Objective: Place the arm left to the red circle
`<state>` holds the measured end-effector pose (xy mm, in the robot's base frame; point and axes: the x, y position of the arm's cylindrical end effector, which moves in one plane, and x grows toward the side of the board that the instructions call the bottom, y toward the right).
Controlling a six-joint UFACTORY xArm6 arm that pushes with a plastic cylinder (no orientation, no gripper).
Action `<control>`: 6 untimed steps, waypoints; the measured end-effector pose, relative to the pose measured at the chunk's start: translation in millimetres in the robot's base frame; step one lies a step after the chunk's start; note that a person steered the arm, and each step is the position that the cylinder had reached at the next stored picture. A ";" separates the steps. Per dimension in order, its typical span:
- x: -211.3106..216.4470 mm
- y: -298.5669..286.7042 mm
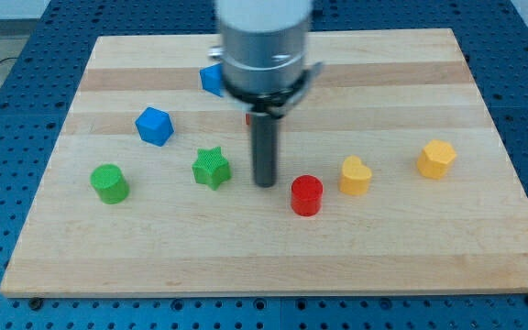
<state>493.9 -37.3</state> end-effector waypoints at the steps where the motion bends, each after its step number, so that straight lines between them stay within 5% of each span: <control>1: 48.5 -37.6; 3: 73.1 11.4; 6: -3.5 27.5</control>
